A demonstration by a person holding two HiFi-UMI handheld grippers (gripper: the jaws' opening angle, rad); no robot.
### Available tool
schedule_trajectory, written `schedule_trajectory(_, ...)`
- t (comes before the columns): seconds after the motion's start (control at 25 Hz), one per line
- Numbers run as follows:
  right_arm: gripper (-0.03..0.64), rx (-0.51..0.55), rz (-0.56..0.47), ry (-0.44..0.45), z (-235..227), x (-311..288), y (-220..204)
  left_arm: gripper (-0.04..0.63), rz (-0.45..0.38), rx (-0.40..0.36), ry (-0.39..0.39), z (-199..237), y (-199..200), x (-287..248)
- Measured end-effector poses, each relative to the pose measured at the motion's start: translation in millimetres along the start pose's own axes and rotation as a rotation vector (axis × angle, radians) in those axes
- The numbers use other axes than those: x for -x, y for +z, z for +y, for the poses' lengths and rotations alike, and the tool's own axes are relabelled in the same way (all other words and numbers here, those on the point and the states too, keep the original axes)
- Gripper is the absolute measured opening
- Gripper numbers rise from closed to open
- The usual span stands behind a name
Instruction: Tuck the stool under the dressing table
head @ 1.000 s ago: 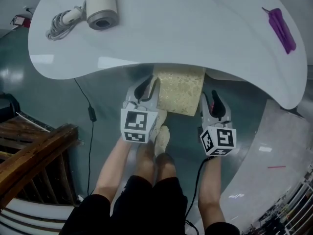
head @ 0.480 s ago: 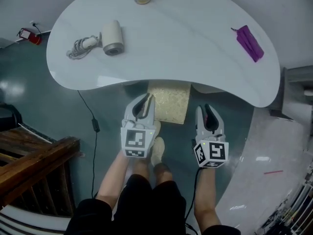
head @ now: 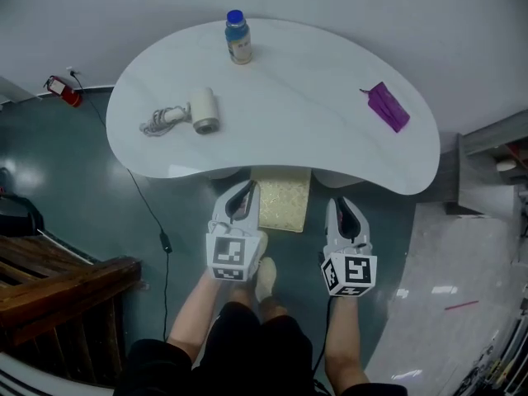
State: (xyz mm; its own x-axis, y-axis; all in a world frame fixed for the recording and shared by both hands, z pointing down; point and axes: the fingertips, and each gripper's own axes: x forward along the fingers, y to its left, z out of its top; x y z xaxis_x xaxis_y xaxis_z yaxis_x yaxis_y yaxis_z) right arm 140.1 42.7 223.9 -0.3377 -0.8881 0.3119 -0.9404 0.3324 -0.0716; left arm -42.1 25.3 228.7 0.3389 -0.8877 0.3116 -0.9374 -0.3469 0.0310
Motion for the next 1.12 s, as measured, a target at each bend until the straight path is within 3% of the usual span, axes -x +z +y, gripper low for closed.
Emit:
schedule_trajectory(0.48, 0.017, 0.002, -0.050, -0.023, 8, 38, 74, 0.008, -0.041, -0.007, -0.024, -7, 80, 37)
schedule_trajectory(0.72, 0.015, -0.052, -0.076, 0.001, 17, 59, 106, 0.008, -0.072, -0.035, -0.051, -19, 118, 61)
schedule_trajectory(1.12, 0.015, -0.013, -0.117, 0.004, 21, 105, 135, 0.008, -0.093, -0.050, -0.053, -33, 148, 105)
